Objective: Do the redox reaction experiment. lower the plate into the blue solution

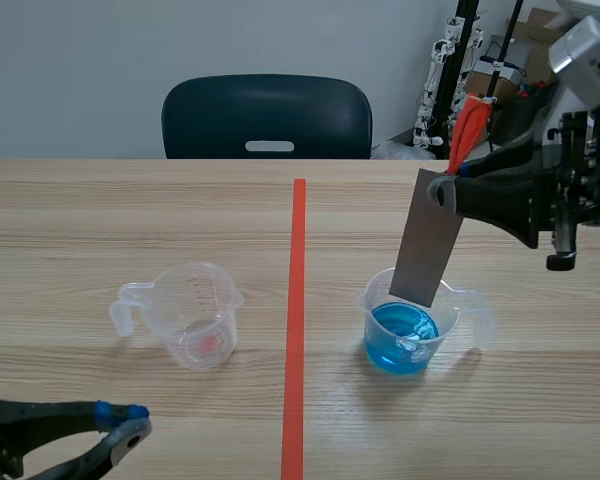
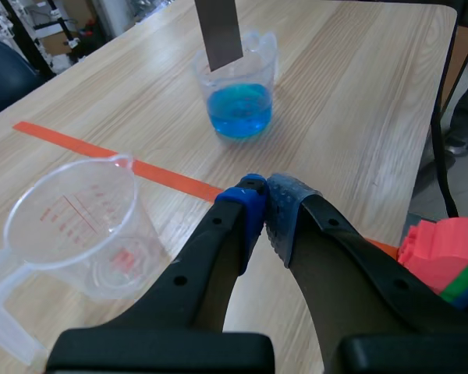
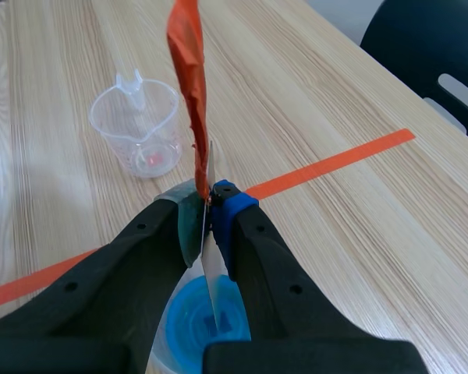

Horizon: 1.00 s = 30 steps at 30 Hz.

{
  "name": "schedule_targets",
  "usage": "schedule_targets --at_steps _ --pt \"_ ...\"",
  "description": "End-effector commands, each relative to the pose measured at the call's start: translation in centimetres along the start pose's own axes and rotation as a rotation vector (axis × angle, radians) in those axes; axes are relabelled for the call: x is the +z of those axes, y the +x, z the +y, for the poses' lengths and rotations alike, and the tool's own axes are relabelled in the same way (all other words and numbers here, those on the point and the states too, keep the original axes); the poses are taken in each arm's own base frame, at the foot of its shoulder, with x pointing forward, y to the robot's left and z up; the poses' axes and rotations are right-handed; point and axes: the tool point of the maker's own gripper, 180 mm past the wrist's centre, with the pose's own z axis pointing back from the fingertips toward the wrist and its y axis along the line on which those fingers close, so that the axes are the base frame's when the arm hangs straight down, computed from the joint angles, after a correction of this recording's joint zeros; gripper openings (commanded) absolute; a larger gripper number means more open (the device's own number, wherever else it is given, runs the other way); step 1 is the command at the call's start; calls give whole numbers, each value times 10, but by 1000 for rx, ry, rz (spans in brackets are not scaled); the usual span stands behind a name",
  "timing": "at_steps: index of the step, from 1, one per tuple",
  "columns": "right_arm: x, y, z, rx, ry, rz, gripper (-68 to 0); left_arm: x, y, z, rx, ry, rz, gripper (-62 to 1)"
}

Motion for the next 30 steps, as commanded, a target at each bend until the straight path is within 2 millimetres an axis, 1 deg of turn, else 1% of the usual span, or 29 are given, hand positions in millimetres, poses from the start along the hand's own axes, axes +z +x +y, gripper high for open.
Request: schedule_targets --at_steps 1,5,7,10,14,17,21,23,27,28,30 --pt "0 4 -3 8 -3 -22 -669 0 -3 -3 26 30 -33 -582" --pt "-4 -7 -1 -6 -5 -24 -669 12 -23 -12 91 78 -40 -582" --pt "-6 -12 0 -3 -2 -23 -669 19 -27 -12 108 123 -77 -582" --pt "-8 -18 0 -3 -1 -24 -669 31 -25 -16 141 171 -158 -582" --pt "-10 -25 1 -4 -3 -28 -669 45 -9 -21 137 204 -318 -582" --pt "-12 -31 0 -7 -5 -29 -669 43 -10 -22 111 212 -352 -582" --pt "-13 -36 3 -18 -5 -44 -669 36 -21 -14 113 237 -357 -581" --pt "-14 -39 6 -14 3 -45 -669 33 -22 -10 109 240 -366 -581" --pt "-17 -46 10 -10 11 -37 -669 29 -18 -2 89 241 -401 -580" --pt "-17 -47 10 -10 11 -38 -669 29 -16 0 83 243 -412 -571" --pt "-16 -50 11 -17 9 -48 -669 29 -13 3 75 245 -431 -518"
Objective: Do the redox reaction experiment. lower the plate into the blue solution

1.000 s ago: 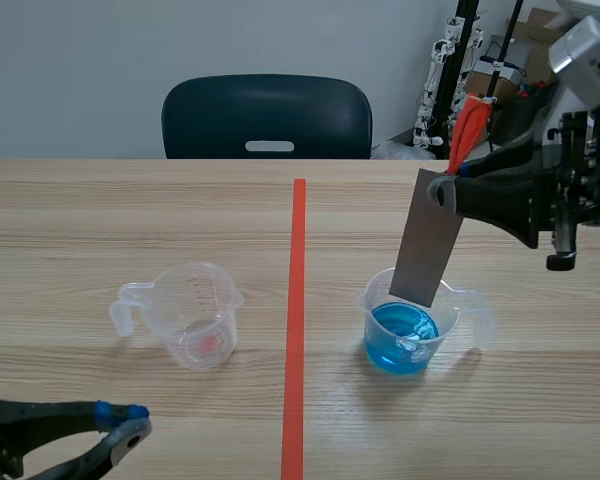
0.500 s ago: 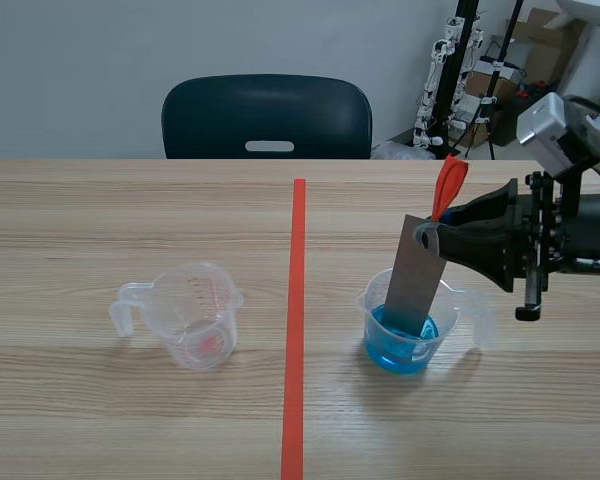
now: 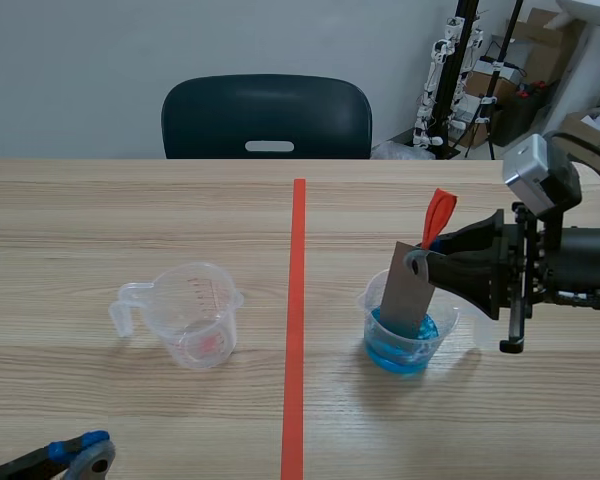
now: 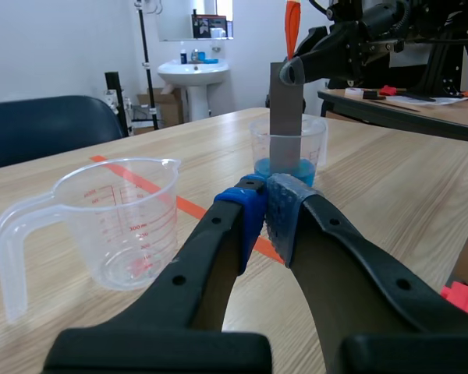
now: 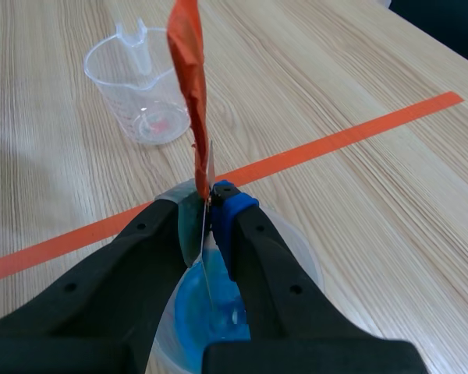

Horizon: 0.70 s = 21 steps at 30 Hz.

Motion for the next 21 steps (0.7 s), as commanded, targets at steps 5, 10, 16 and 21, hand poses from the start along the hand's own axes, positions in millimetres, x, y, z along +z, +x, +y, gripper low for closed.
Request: schedule_targets --at_steps 5,10,16,21 --pt "3 4 -3 5 -6 -39 -669 -2 13 0 -1 1 -65 -204" --pt "5 3 -5 2 -13 -43 -669 -3 14 1 -1 8 -70 14" --pt "5 -2 -3 25 2 -14 -669 -4 14 1 -1 7 -72 14" --pt "5 -4 -1 35 9 -4 -669 -8 19 0 -9 -2 -93 14"
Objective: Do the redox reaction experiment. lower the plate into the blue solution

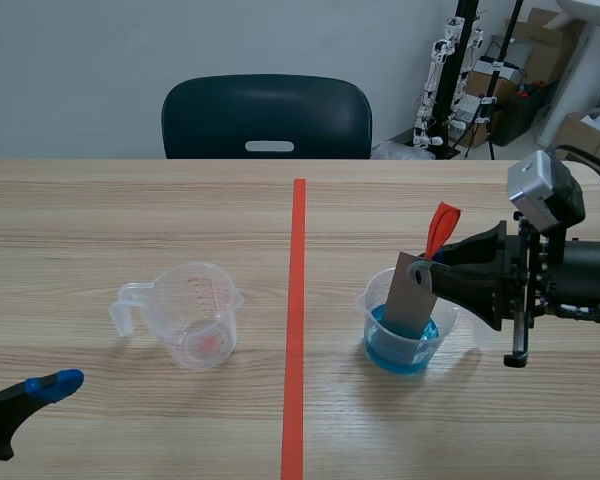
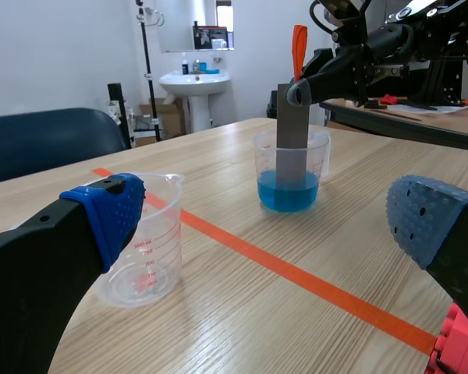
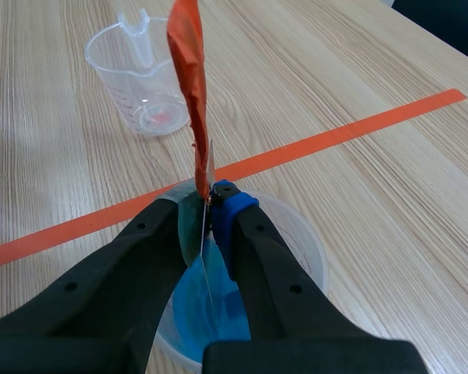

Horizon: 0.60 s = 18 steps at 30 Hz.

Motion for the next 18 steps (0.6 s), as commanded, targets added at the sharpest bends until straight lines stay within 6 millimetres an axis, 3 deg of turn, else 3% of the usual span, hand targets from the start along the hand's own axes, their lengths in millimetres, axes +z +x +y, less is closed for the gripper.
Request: schedule_targets --at_steps 1,18 --pt "1 6 -3 18 4 -4 -669 -3 14 -1 0 0 -68 14" --pt "2 11 -3 20 5 -31 -669 -8 16 -7 13 -19 -85 14"
